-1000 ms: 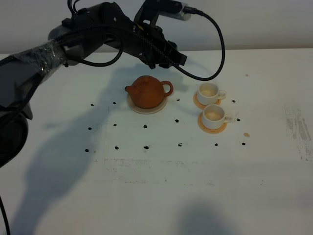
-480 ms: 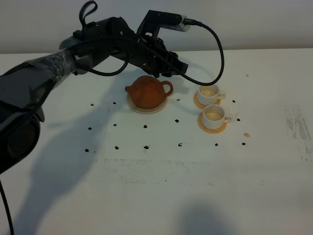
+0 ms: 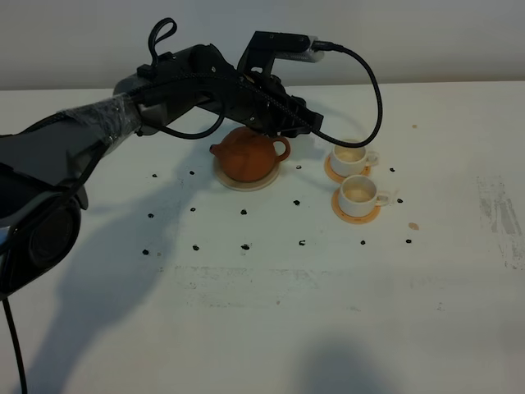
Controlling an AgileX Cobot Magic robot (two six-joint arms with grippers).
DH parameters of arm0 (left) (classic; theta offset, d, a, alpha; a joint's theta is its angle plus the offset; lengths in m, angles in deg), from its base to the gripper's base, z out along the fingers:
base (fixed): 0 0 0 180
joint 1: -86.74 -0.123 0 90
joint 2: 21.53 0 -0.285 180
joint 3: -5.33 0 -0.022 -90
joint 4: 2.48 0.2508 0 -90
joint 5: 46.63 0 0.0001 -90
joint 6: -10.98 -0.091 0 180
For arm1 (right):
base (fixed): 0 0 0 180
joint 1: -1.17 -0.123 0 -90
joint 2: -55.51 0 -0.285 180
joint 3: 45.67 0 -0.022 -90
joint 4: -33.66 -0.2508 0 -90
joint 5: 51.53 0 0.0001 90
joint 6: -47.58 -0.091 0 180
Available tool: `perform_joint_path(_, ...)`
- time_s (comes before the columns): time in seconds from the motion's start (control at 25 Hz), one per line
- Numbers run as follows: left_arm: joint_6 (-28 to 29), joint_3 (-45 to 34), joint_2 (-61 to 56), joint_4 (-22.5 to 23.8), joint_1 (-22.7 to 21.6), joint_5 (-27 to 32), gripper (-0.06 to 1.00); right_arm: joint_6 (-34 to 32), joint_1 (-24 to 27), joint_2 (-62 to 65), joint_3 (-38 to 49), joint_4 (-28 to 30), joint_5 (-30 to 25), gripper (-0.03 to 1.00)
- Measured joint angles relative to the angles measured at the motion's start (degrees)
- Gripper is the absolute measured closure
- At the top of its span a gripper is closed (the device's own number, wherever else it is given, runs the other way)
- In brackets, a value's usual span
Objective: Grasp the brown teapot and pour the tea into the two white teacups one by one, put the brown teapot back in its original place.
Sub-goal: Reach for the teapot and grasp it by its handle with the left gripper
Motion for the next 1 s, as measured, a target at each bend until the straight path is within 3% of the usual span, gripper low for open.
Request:
perform_joint_path(0.44, 0.1, 0.0, 0.0, 5.0, 0.0, 0.4, 0.54, 0.0, 0.0, 0.0, 0.0, 0.0, 0.0, 0.48)
perform_joint_path(1.0, 0.1, 0.0, 0.0, 5.2, 0.0, 3.4, 0.54, 0.0, 0.0, 0.0, 0.0, 0.0, 0.0, 0.48)
